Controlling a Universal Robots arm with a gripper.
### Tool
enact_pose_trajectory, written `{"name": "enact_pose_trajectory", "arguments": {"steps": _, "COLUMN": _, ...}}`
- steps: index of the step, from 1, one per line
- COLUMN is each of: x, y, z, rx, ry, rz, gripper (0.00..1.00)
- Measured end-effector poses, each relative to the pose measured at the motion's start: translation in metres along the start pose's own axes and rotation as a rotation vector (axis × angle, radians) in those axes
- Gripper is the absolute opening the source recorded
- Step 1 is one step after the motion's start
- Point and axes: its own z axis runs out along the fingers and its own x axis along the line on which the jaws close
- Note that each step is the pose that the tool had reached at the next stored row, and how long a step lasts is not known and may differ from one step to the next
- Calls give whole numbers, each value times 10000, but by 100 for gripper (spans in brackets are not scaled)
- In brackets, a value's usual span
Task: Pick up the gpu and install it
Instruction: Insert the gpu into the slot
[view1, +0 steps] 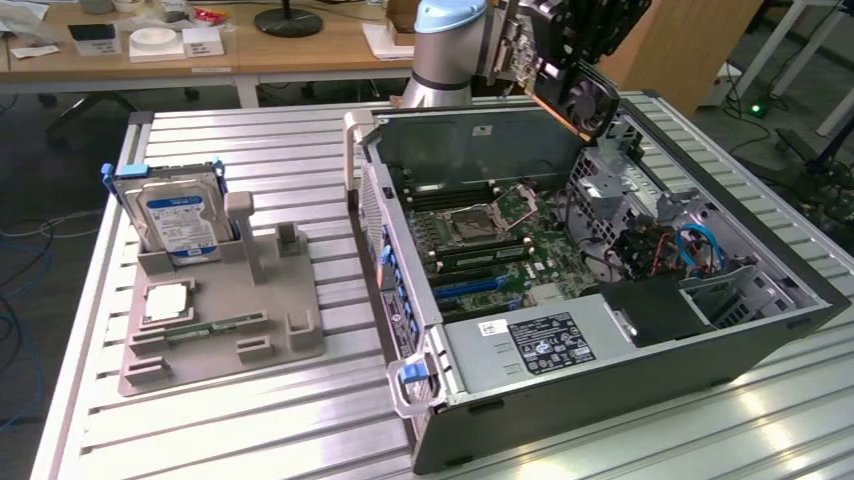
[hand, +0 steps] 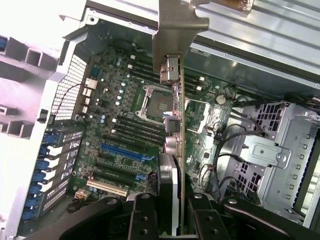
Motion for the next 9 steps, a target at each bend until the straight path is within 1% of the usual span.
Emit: {"name": "enact_pose_trajectory", "arguments": {"steps": 9, "x": 0, "y": 0, "z": 0, "rx": -6, "ry": 19, "rz": -440, "gripper": 28}}
